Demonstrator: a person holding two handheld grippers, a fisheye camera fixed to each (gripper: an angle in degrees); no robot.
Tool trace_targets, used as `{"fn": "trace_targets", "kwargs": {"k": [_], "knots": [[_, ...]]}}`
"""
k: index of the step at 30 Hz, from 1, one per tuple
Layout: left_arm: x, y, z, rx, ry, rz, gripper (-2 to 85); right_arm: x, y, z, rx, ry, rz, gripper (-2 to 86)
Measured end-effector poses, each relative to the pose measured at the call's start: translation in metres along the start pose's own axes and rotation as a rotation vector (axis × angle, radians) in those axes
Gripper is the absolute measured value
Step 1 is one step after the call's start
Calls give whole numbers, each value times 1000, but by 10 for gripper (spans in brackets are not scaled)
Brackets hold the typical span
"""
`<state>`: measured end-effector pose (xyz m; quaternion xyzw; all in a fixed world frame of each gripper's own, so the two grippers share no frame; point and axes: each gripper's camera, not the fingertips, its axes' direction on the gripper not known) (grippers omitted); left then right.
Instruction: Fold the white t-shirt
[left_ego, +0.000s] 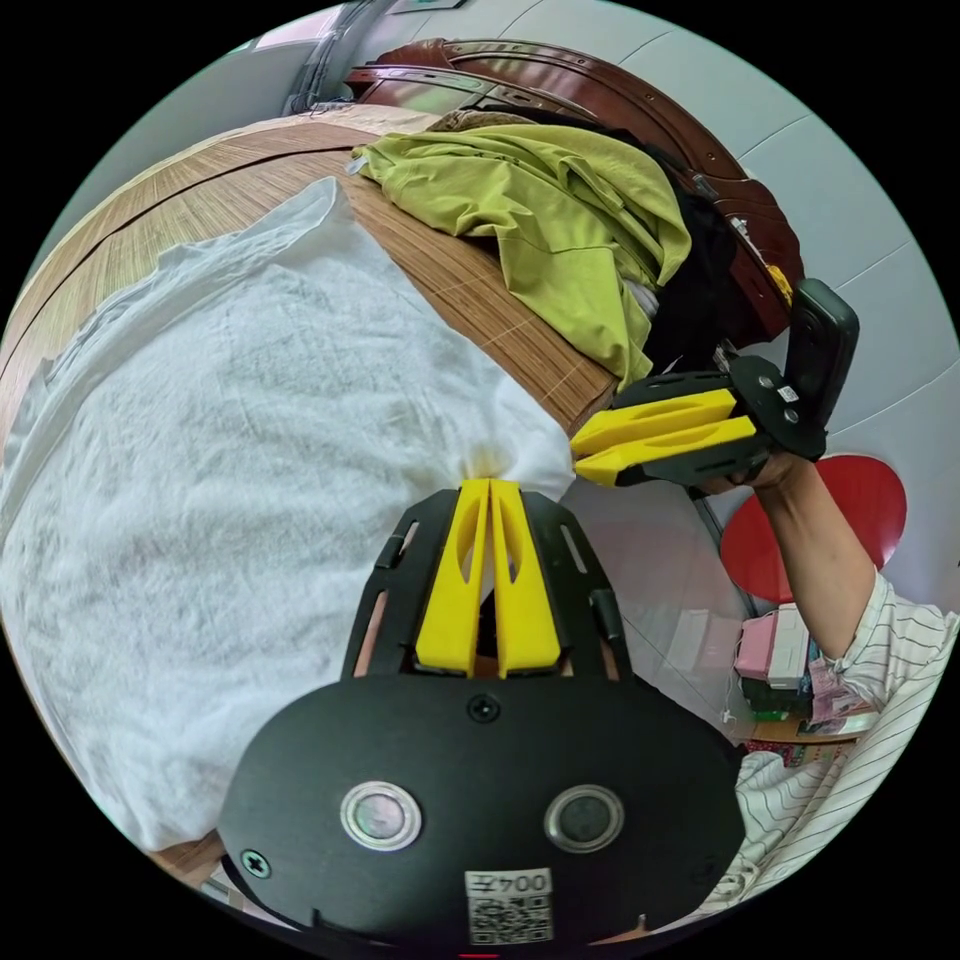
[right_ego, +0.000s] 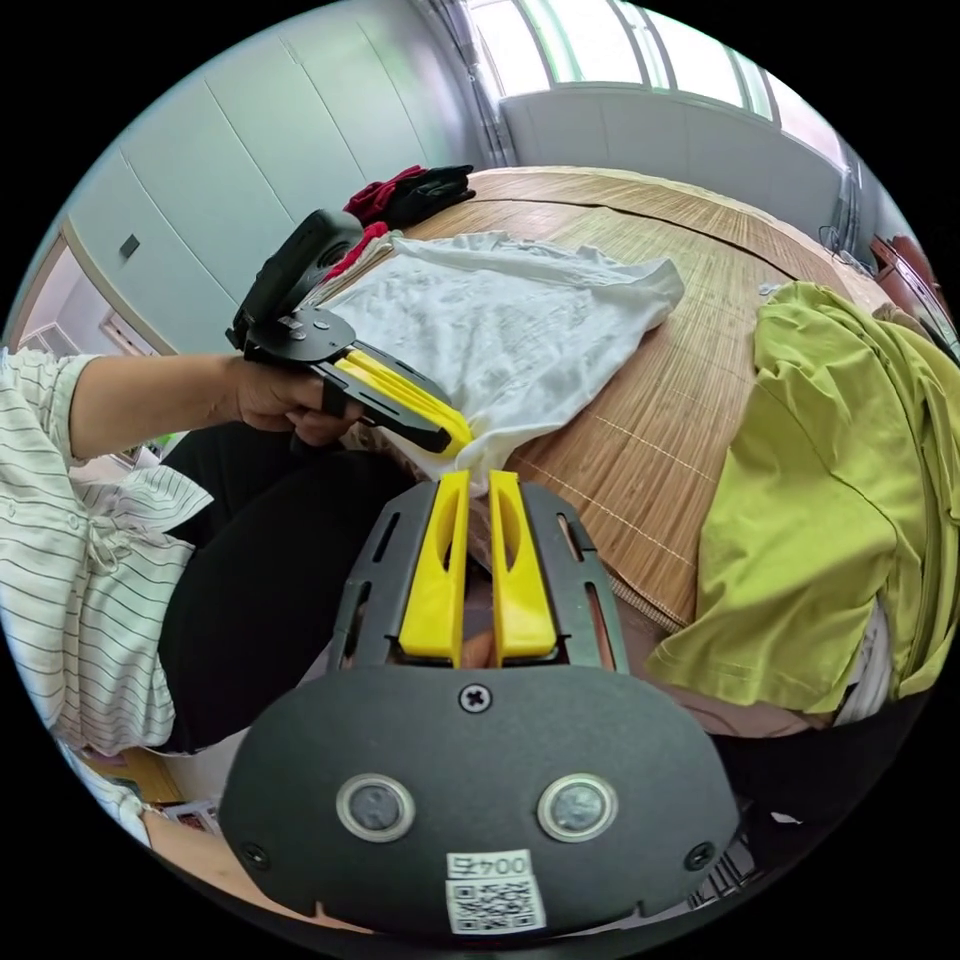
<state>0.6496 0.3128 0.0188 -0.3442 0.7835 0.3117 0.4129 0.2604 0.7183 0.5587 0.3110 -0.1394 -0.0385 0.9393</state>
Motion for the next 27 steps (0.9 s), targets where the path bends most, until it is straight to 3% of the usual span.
{"fn": "trace_targets", "kwargs": {"k": [27], "knots": [[-15, 45, -24, 4, 15, -8, 7, -8, -28, 1, -69, -83, -20, 29]]}}
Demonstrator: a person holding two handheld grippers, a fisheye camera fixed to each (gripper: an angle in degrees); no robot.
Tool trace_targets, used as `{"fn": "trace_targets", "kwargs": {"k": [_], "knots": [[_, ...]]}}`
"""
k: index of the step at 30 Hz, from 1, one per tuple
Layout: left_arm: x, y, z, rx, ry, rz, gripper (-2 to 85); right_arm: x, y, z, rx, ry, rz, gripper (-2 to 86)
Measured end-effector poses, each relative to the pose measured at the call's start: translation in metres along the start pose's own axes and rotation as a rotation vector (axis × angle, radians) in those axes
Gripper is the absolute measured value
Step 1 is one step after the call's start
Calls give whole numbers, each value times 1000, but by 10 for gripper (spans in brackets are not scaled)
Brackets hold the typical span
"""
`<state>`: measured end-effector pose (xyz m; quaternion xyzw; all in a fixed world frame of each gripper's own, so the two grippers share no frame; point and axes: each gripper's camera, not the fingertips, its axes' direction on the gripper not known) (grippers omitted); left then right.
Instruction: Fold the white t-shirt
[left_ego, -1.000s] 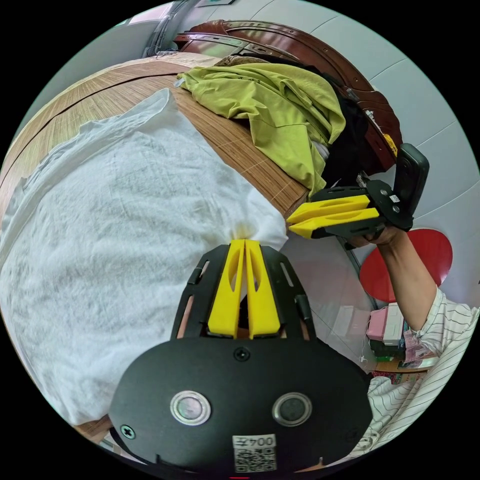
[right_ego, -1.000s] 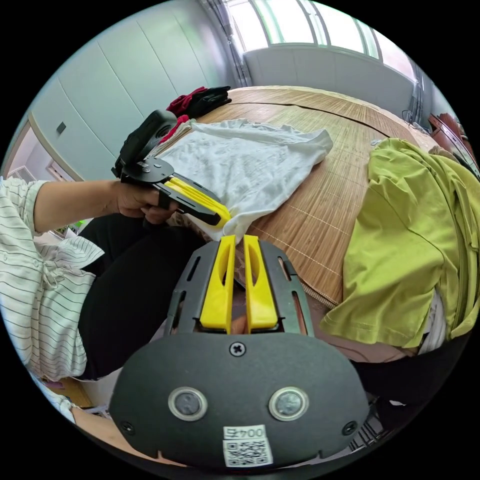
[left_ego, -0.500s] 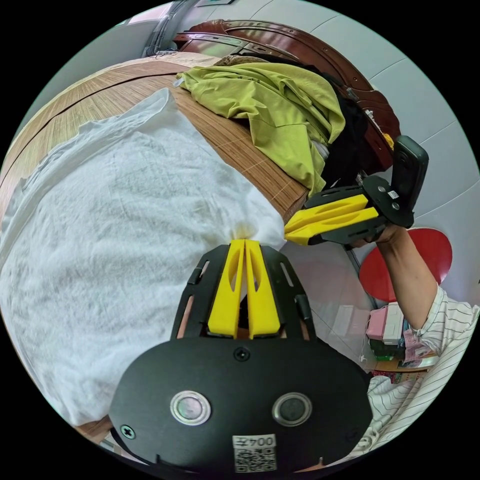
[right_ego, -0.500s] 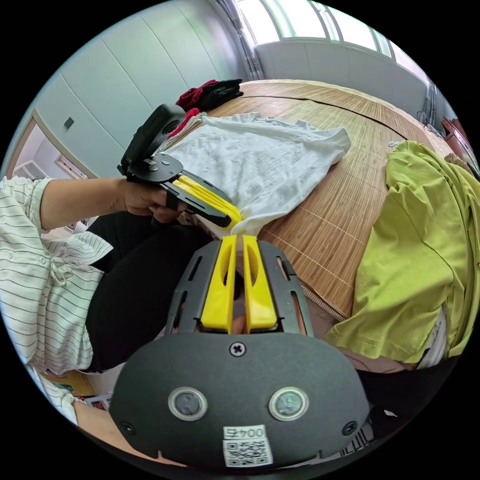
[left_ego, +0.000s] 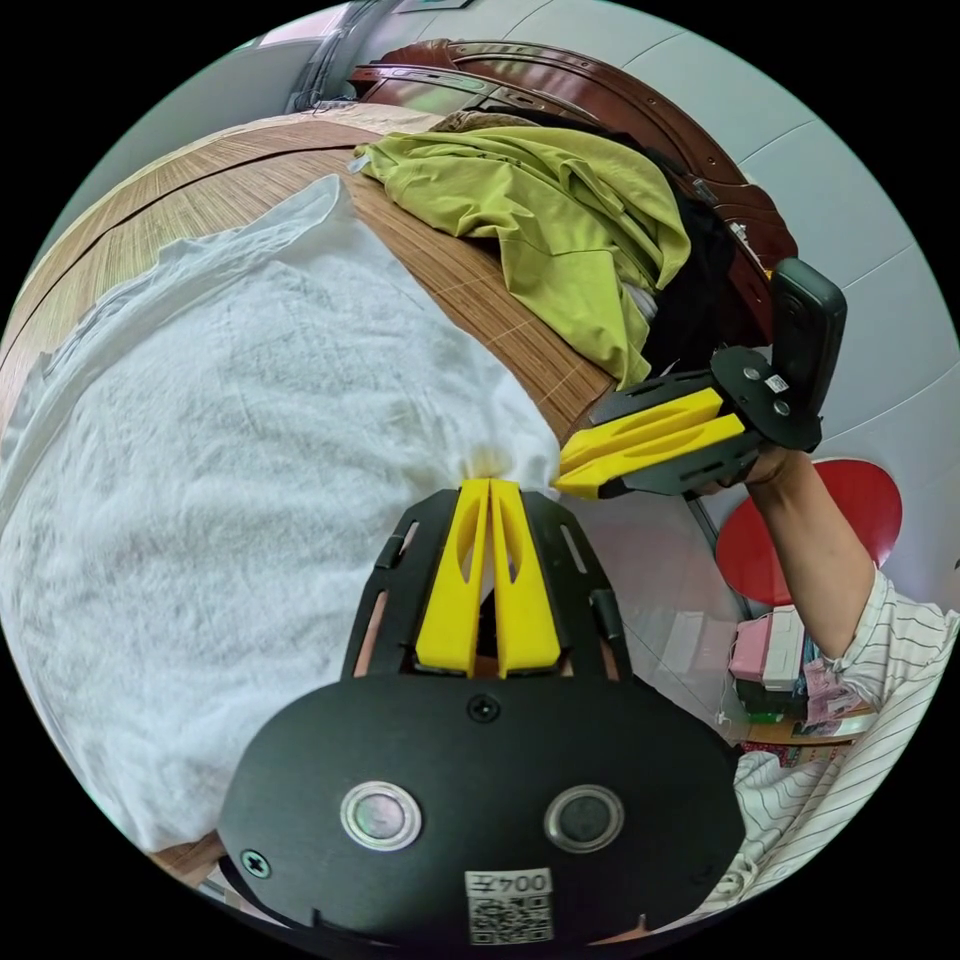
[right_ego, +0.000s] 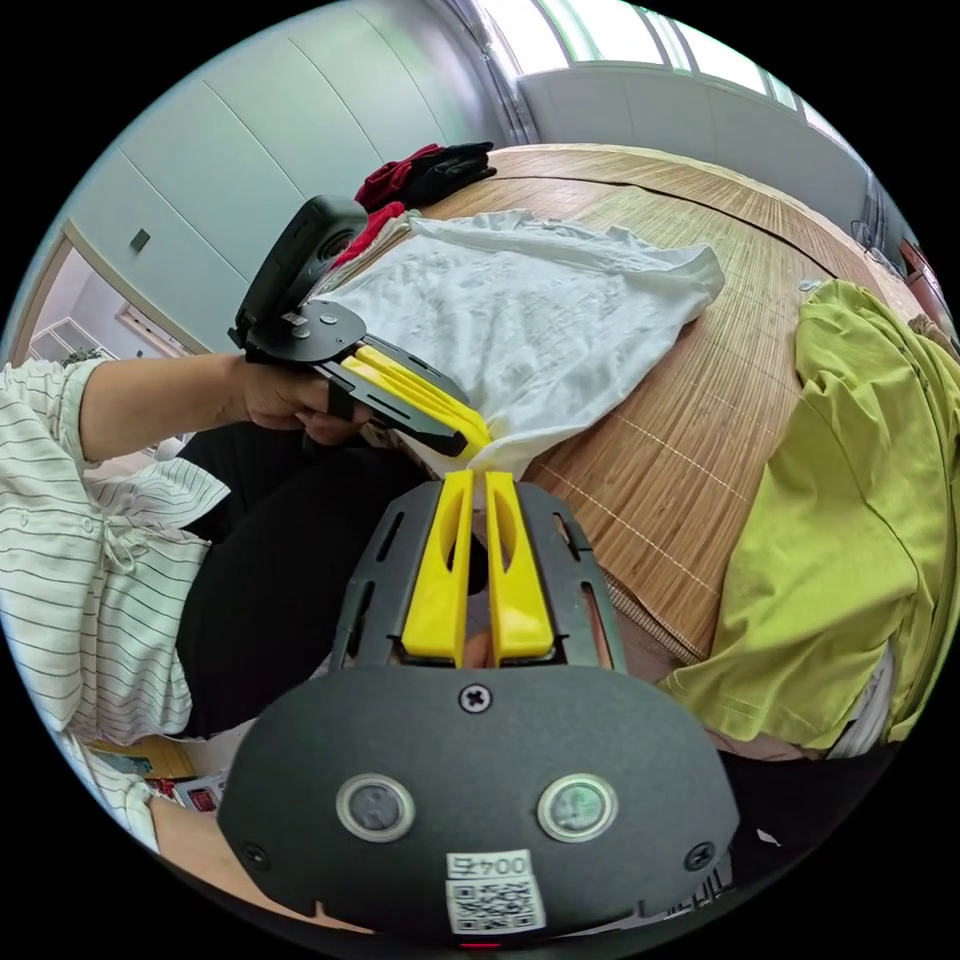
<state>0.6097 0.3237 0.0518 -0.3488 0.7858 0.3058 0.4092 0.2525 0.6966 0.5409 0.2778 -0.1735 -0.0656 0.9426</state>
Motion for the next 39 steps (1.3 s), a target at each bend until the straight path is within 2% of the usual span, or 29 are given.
{"fn": "trace_targets", "kwargs": {"k": [7, 14, 16, 18, 20, 23, 28, 30, 34, 39], "knots": [[-6, 19, -11, 5, 1, 3, 6, 38, 25, -46, -30, 144, 97, -5], [-12, 42, -24, 9, -4, -8, 5, 28, 38, -75, 196, 6, 141, -6], [-13, 48, -27, 6, -7, -13, 5, 30, 34, -58, 148, 72, 175, -4], [-15, 55, -33, -1, -10, -22, 4, 46, 40, -36, 10, 215, 258, -3], [-17, 61, -37, -1, -5, -23, 3, 64, 63, -64, 131, 172, 355, 2], [-21, 73, -48, 10, 14, -32, 2, 72, 90, -96, 250, 159, 364, 30], [-33, 110, -95, 104, -2, -36, 2, 101, 102, -111, 260, 123, 371, 79], [-47, 144, -128, 144, -28, -52, 4, 120, 104, -113, 276, 91, 401, 57], [-87, 224, -194, 223, -120, -131, 7, 166, 126, -124, 241, 195, 559, 10], [-181, 398, -297, 405, -230, -503, 24, 212, 185, -158, 415, 14, 790, 40]]}}
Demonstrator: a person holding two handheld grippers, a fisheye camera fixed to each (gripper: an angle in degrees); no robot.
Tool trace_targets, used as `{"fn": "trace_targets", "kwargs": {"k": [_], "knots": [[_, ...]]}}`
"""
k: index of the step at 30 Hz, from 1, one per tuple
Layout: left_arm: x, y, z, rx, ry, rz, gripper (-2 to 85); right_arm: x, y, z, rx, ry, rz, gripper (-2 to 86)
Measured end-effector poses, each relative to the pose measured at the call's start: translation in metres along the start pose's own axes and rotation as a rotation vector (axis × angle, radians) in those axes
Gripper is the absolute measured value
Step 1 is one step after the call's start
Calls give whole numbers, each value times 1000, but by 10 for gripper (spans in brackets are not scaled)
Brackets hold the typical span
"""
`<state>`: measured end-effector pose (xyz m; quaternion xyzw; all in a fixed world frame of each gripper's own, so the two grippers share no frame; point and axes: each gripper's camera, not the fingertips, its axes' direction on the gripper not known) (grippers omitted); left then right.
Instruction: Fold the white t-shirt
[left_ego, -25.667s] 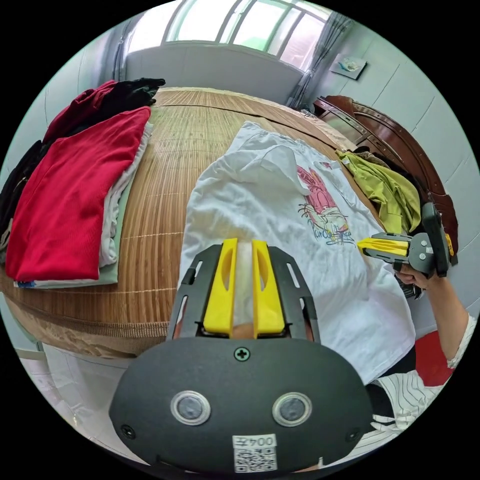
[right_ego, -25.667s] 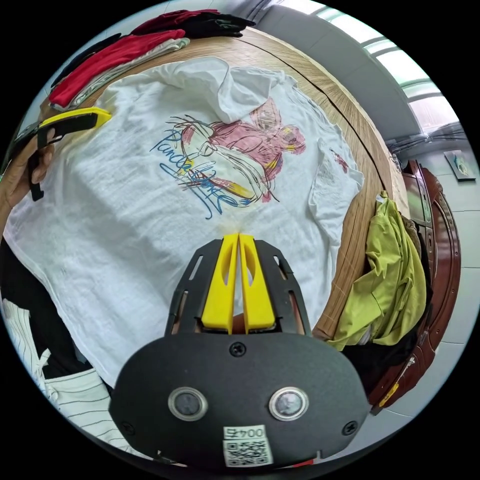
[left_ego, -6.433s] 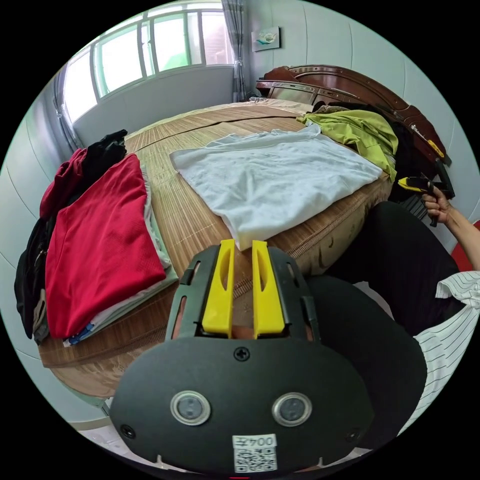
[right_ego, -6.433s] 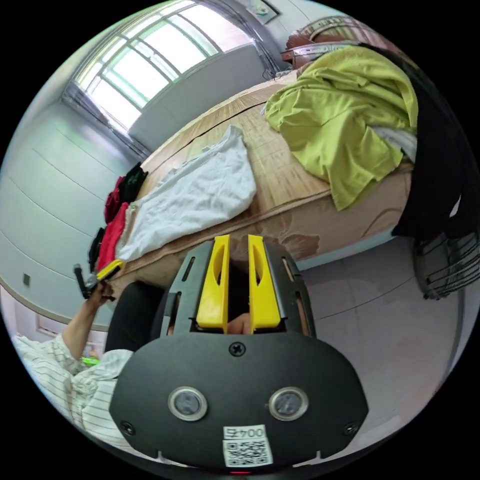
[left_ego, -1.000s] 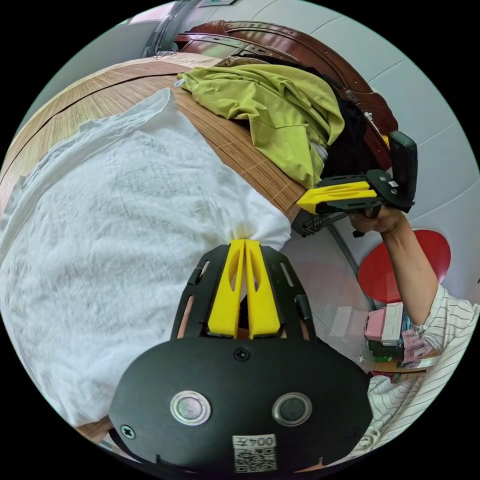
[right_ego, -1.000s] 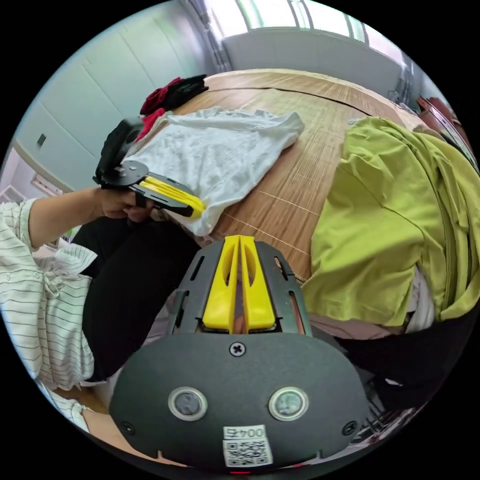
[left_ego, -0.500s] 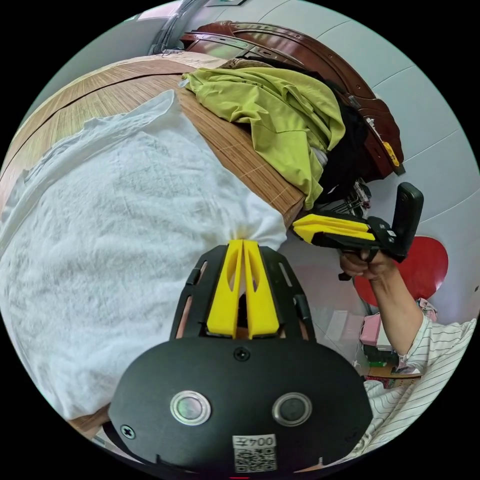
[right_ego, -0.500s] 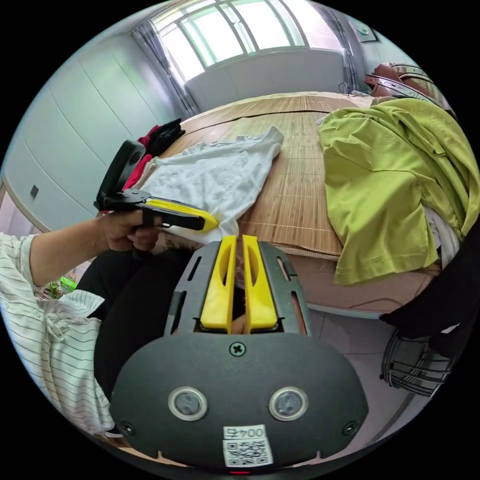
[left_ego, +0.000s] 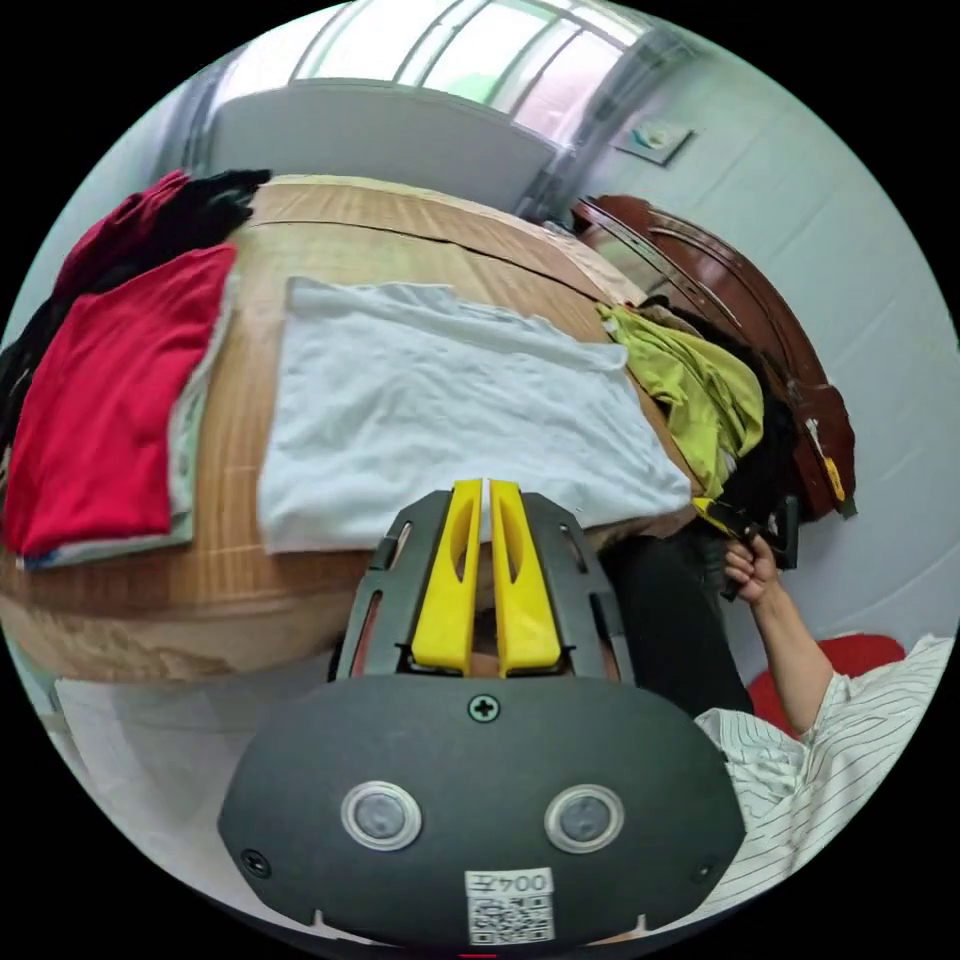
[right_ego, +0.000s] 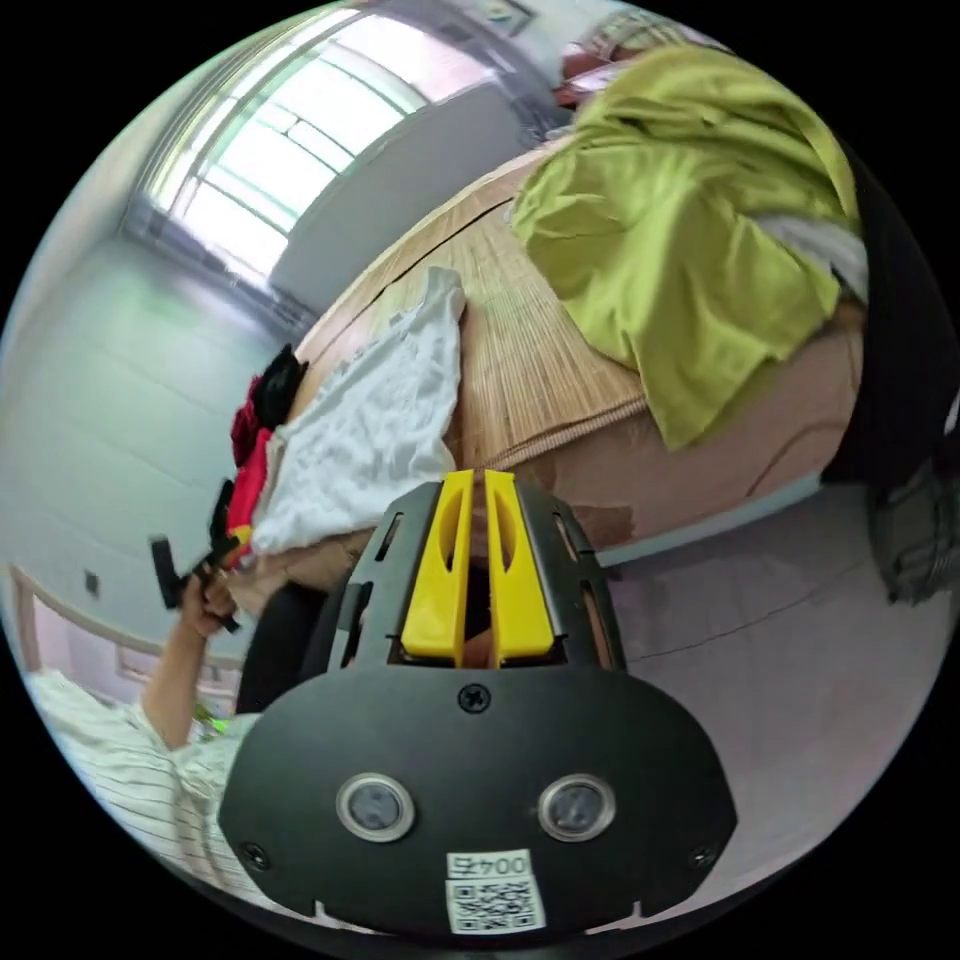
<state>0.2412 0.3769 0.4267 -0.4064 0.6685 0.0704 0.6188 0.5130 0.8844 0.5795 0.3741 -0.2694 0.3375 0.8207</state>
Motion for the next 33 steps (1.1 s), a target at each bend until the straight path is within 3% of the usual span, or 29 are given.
{"fn": "trace_targets", "kwargs": {"k": [4, 9, 18, 25, 33], "knots": [[-77, 41, -41, 53, -61, -112, 42, 70, 2, -6, 35, -272, 303, 81], [-80, 52, -35, 3, -258, 196, 71, 120, -11, 4, 28, -395, 485, 101], [-101, 36, -22, -44, -214, 395, 69, 177, -44, 14, -16, -359, 594, 109], [-131, 33, -30, -63, -108, 404, 18, 214, -50, 33, -48, -299, 608, 42], [-183, 34, -37, -133, -89, 347, 17, 249, -27, 56, -38, -307, 575, 34]]}}
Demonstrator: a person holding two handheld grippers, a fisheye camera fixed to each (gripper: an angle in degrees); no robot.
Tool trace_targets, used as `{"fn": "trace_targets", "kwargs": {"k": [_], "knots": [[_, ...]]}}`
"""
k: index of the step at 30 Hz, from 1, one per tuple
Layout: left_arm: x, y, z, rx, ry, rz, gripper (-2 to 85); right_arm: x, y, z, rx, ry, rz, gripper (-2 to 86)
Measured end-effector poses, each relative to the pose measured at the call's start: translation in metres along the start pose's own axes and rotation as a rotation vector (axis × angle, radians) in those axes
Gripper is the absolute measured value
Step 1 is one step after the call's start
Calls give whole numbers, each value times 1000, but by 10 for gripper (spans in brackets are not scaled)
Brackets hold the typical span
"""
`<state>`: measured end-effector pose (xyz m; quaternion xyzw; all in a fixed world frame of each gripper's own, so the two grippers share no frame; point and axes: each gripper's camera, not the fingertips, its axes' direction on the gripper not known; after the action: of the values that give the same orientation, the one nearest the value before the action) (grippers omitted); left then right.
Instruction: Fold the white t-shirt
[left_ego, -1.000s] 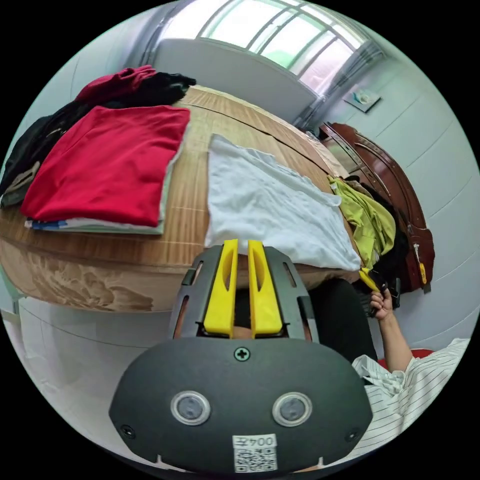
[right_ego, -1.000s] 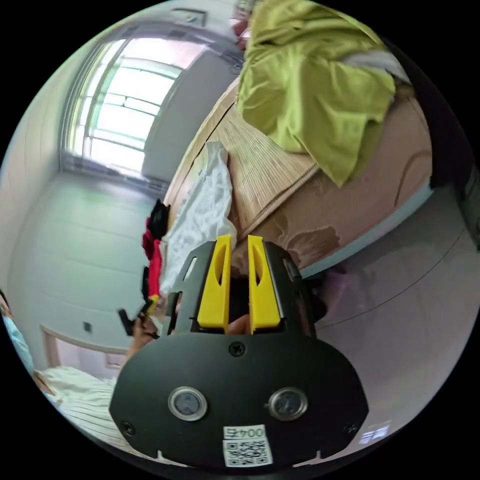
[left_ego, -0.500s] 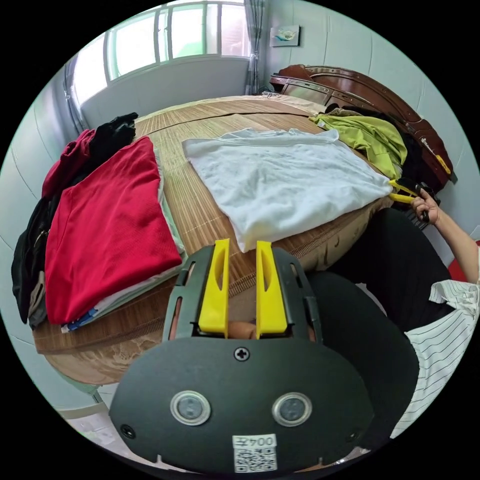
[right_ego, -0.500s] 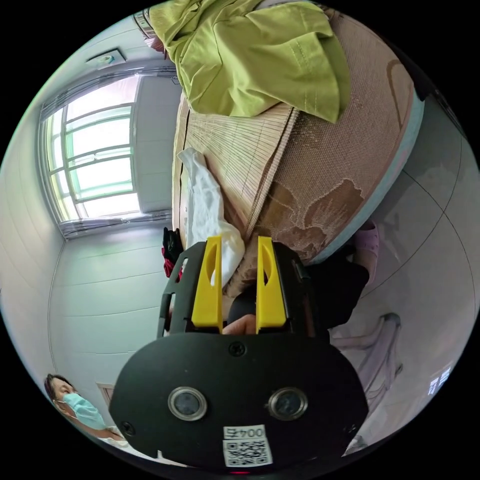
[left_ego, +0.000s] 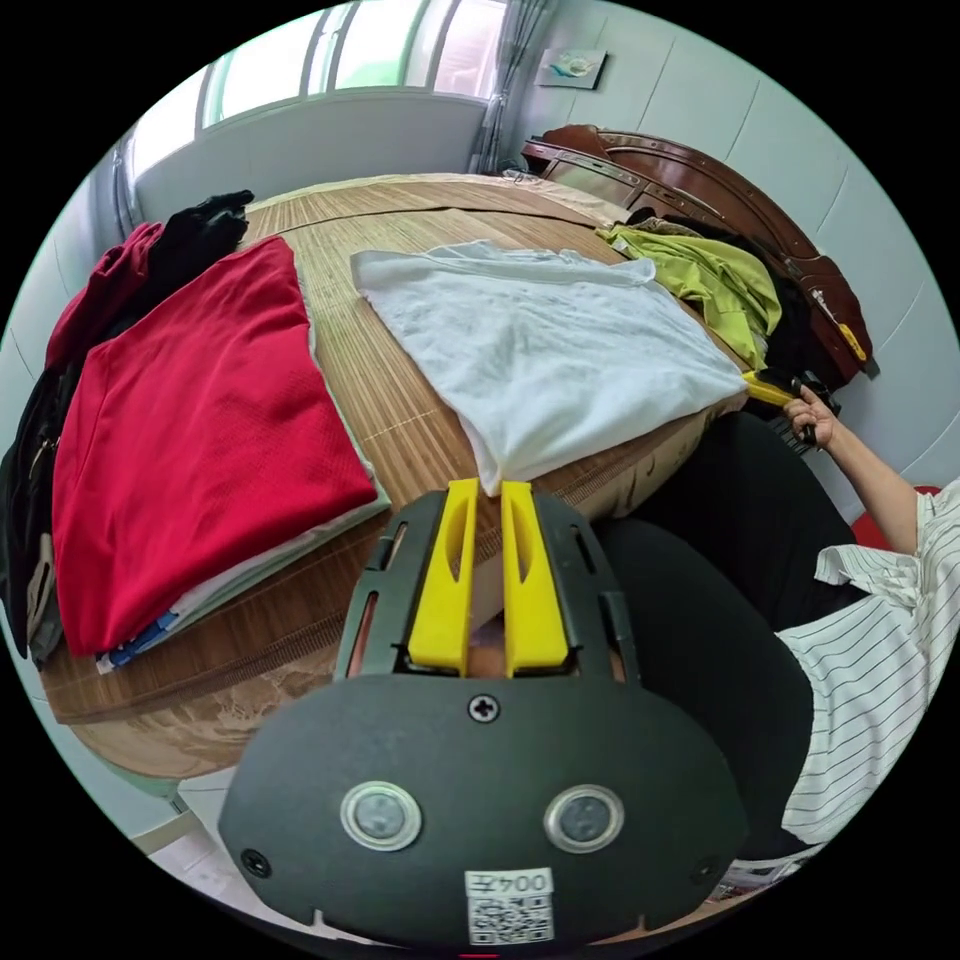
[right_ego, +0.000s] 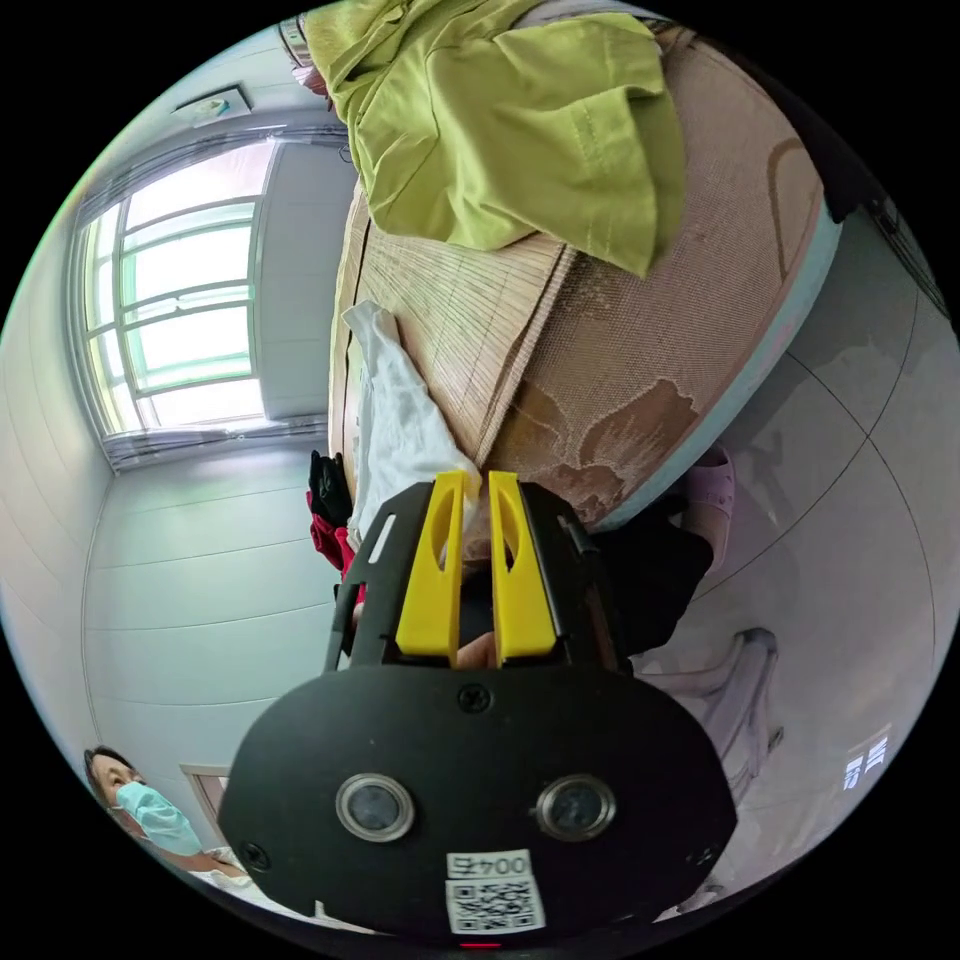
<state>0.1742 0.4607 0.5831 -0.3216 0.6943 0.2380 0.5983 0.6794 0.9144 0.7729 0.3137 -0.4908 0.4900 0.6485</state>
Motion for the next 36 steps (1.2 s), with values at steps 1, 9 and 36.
{"fn": "trace_targets", "kwargs": {"k": [1, 9, 36], "knots": [[-5, 2, -2, -3, -2, -9, 17, 10, 2, 0, 6, -5, 5, 27], [-40, -2, -58, 246, 57, -315, 5, 36, 51, -10, 148, 48, -193, -7], [-153, -119, 124, 259, 259, -785, 2, -132, 176, 705, -712, 281, -862, -7]]}}
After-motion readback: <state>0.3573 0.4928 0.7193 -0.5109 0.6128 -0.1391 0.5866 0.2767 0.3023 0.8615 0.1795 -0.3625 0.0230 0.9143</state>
